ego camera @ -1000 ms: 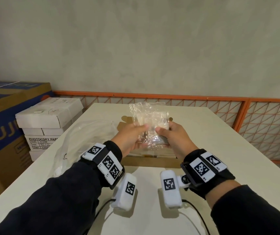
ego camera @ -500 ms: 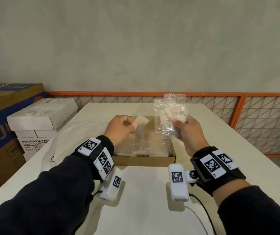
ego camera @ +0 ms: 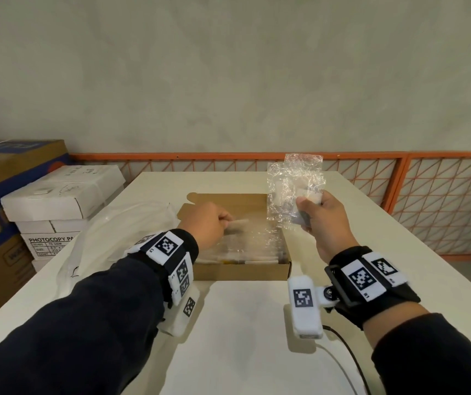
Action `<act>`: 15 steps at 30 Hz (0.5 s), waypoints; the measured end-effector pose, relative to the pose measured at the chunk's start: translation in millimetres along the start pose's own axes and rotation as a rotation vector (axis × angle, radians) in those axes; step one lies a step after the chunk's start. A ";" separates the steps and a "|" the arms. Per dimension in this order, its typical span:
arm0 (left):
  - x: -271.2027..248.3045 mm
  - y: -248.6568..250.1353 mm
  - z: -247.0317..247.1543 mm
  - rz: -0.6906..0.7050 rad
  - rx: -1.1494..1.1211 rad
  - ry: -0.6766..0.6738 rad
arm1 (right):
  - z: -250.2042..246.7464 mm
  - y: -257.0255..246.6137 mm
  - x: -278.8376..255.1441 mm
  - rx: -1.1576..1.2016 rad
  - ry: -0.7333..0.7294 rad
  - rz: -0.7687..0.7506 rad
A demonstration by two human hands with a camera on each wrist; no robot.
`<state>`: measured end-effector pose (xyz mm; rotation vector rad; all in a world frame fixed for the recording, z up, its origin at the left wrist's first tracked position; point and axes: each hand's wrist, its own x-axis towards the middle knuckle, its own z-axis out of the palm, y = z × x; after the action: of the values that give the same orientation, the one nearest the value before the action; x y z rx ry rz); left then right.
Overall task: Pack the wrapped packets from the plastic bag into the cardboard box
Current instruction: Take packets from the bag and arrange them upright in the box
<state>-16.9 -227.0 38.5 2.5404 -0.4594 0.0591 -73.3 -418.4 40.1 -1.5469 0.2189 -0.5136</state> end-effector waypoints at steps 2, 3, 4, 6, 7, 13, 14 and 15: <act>0.6 0.7 -4.3 0.011 -0.027 0.059 | 0.4 -1.4 0.0 0.005 -0.006 -0.003; 1.1 0.6 -5.0 0.017 -0.039 0.068 | 0.8 -2.3 -0.1 0.011 -0.010 -0.005; 1.2 0.7 -5.1 0.024 -0.040 0.057 | 1.4 -3.0 -0.2 0.014 -0.015 -0.006; 0.9 -0.6 -1.6 0.028 -0.003 0.007 | 2.4 -3.3 -0.4 0.015 -0.023 -0.004; 1.7 -2.3 1.4 0.024 0.028 -0.024 | 3.0 -2.8 -0.2 0.014 -0.025 -0.002; 6.6 -6.6 13.3 -0.030 0.157 -0.104 | 4.3 -1.5 0.0 0.004 -0.045 -0.001; 6.5 -5.8 12.5 -0.009 0.137 -0.067 | 4.4 -1.5 -0.2 0.004 -0.050 -0.004; 5.5 -5.0 11.6 0.024 0.129 -0.030 | 4.0 -1.2 0.0 0.006 -0.053 -0.007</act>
<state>-10.7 -230.9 26.9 2.6658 -0.5128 0.0613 -71.6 -414.8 41.4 -1.5537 0.1710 -0.4783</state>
